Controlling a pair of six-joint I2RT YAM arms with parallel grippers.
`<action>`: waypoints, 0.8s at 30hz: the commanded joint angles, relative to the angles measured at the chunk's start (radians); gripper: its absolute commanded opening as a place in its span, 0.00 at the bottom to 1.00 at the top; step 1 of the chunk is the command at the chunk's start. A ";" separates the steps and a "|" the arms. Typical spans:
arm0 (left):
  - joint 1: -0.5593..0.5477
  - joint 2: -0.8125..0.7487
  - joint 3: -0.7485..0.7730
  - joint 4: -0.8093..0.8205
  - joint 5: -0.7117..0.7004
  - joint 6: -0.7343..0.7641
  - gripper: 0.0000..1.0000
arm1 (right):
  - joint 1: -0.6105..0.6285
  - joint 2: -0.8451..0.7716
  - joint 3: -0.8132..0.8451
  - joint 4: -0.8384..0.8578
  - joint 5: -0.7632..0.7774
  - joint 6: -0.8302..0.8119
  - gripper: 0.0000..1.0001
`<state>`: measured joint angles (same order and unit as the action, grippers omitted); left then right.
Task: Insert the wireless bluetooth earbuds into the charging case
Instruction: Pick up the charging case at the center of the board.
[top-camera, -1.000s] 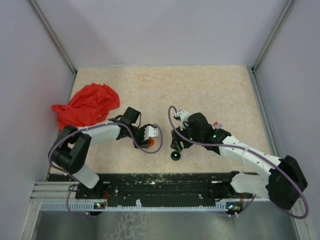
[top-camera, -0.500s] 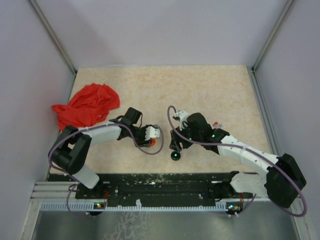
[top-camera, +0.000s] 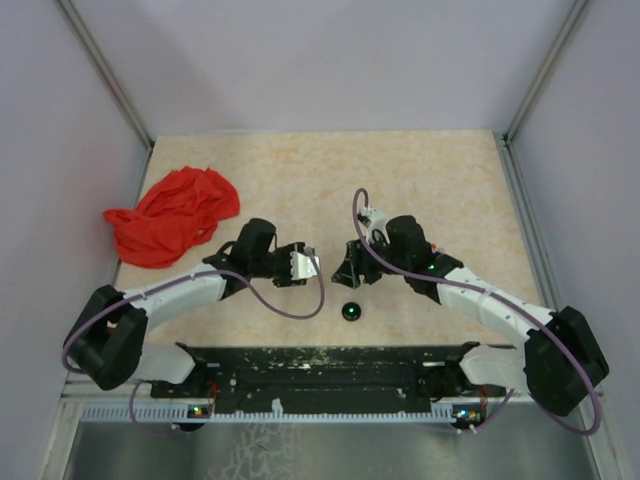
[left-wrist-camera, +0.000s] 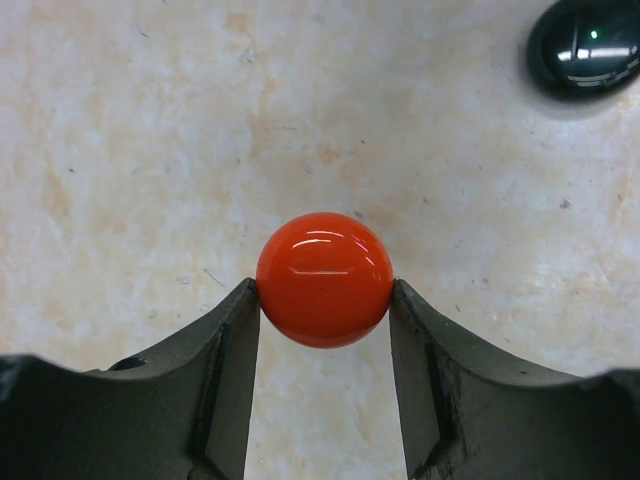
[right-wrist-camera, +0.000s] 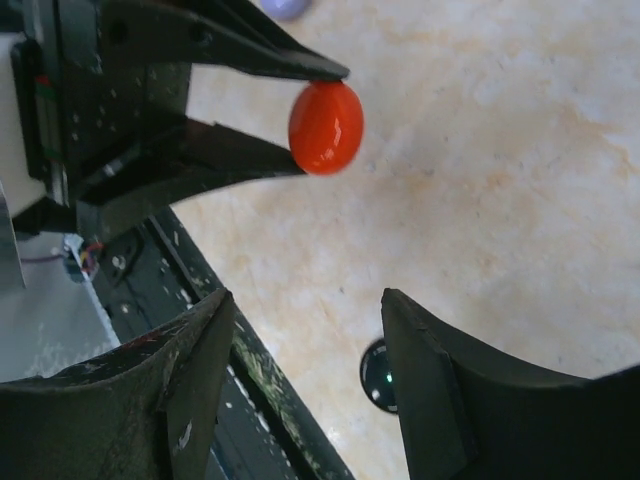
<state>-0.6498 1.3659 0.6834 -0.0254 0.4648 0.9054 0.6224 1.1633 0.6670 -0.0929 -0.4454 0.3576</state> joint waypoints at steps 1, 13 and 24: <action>-0.042 -0.046 -0.028 0.151 -0.080 -0.079 0.27 | -0.003 0.023 -0.021 0.244 -0.056 0.103 0.61; -0.123 -0.124 -0.041 0.234 -0.093 -0.180 0.28 | -0.004 0.119 -0.118 0.632 -0.028 0.277 0.56; -0.135 -0.136 -0.045 0.239 -0.087 -0.187 0.28 | -0.003 0.156 -0.149 0.752 -0.056 0.316 0.47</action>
<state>-0.7792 1.2415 0.6479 0.1867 0.3737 0.7319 0.6205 1.3132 0.5220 0.5213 -0.4755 0.6495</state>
